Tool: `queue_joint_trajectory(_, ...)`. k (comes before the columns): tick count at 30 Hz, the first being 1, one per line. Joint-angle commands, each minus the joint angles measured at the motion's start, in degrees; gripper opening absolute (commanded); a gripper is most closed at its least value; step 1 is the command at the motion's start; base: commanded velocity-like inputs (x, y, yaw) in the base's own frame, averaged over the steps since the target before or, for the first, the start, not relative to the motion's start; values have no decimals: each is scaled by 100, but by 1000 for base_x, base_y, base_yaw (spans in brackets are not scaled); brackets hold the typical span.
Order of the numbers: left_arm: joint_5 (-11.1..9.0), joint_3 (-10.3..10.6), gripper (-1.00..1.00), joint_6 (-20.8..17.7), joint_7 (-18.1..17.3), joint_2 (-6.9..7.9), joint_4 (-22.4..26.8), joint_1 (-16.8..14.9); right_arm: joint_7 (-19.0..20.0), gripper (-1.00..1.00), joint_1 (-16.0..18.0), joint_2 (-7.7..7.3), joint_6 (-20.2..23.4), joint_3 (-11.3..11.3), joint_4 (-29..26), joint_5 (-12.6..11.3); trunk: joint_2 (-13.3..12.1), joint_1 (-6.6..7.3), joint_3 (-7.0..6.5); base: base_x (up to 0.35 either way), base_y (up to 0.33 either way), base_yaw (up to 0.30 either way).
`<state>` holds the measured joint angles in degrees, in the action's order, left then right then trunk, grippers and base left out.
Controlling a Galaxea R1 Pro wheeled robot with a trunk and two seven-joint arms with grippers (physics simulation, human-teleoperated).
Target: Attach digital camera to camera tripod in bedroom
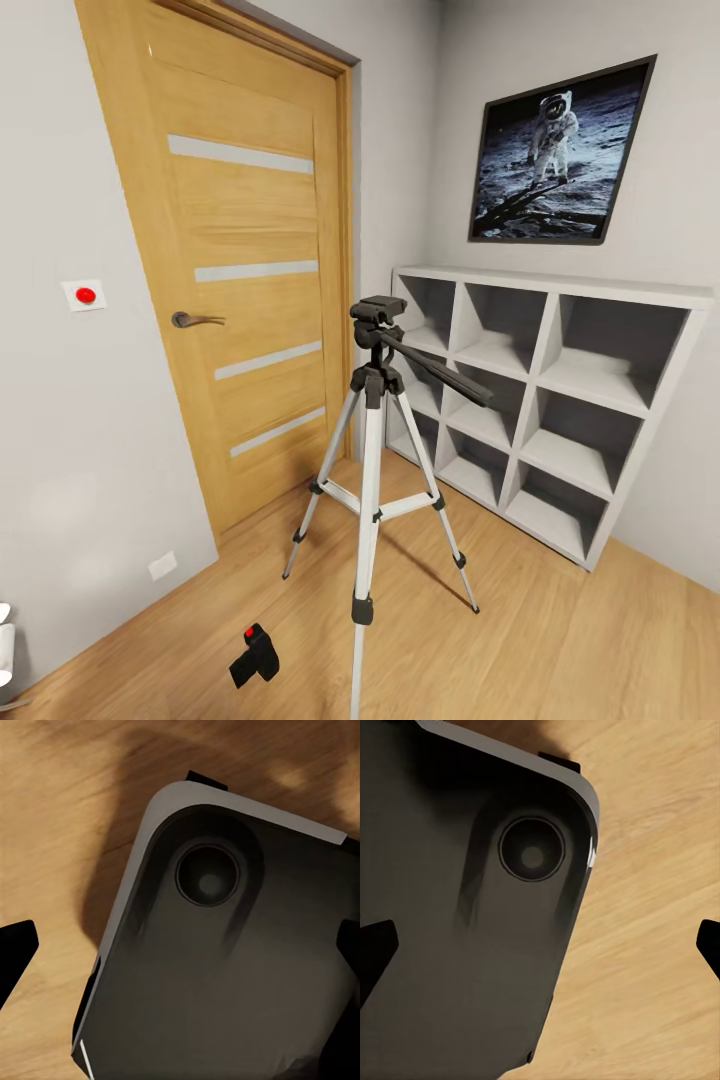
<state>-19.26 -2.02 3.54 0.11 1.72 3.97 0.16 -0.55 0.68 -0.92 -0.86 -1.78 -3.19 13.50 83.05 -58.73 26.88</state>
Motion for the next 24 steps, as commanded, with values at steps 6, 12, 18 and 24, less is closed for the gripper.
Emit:
queue_joint_trajectory(6, -16, -18, 100, 6, -2, -1, 8, 2, -7, 100, 3, -9, -40, -16, 2, 21, 3, 0, 5, 0, 0, 0)
queue_joint_trajectory(12, -17, -16, 100, 6, -2, -4, 8, 2, -6, 100, 3, -12, -50, -16, 2, 21, -198, 110, -85, 0, 0, 0)
queue_joint_trajectory(18, -17, -11, 100, 6, -2, -4, 8, 2, -7, 100, 3, -16, -60, -16, 2, 14, -439, 242, -193, 0, 0, 0)
queue_joint_trajectory(24, -13, -10, 100, 6, -2, -5, 8, 2, -6, 100, 3, -30, -69, -19, 2, 13, -679, 373, -300, 0, 0, 0)
